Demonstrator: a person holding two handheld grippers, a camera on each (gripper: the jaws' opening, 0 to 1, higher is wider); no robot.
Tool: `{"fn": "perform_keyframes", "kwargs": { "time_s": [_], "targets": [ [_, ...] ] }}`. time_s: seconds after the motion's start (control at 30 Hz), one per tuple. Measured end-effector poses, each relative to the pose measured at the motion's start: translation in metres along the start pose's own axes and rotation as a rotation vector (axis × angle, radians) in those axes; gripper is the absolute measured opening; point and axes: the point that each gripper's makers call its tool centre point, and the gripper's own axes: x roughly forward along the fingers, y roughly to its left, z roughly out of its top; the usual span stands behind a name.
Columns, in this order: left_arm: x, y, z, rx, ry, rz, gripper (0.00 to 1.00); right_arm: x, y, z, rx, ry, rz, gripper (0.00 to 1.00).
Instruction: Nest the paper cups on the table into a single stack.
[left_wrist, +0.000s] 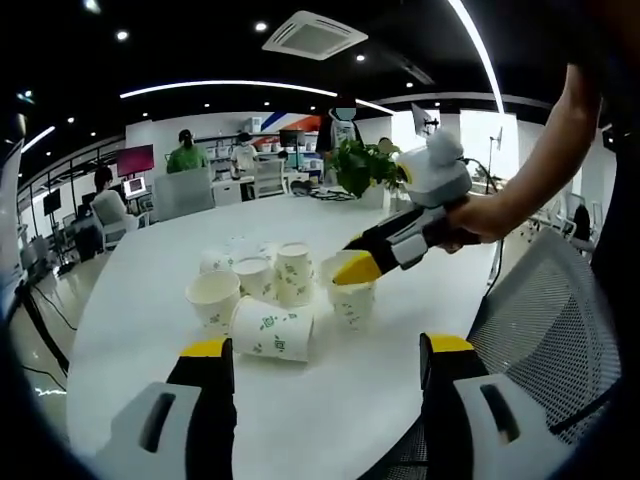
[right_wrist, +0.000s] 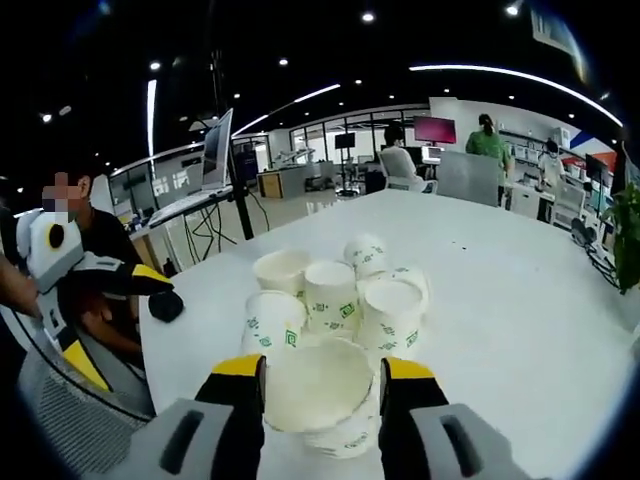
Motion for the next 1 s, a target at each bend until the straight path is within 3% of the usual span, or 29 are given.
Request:
{"fn": "perform_keyframes", "kwargs": {
  "time_s": [0.2,0.57,0.67,0.77,1.0],
  "targets": [
    [0.000,0.000,-0.001,0.003,0.000,0.001,0.75,0.001,0.006,-0.008,-0.014,0.018,0.005,0.38],
    [0.000,-0.001,0.001,0.005,0.001,0.002,0.75,-0.007,0.006,-0.007,0.063,0.003,0.009,0.40],
    [0.000,-0.001,0.000,0.005,0.003,0.004,0.75,-0.010,0.007,0.005,0.107,-0.052,0.012,0.44],
    [0.000,-0.001,-0.001,0.014,0.005,0.000,0.75,-0.018,0.012,0.014,0.097,-0.060,0.019,0.50],
    [0.001,-0.002,-0.003,0.015,0.014,-0.005,0.76,-0.026,0.025,0.011,0.042,-0.058,0.056,0.62]
  ]
}}
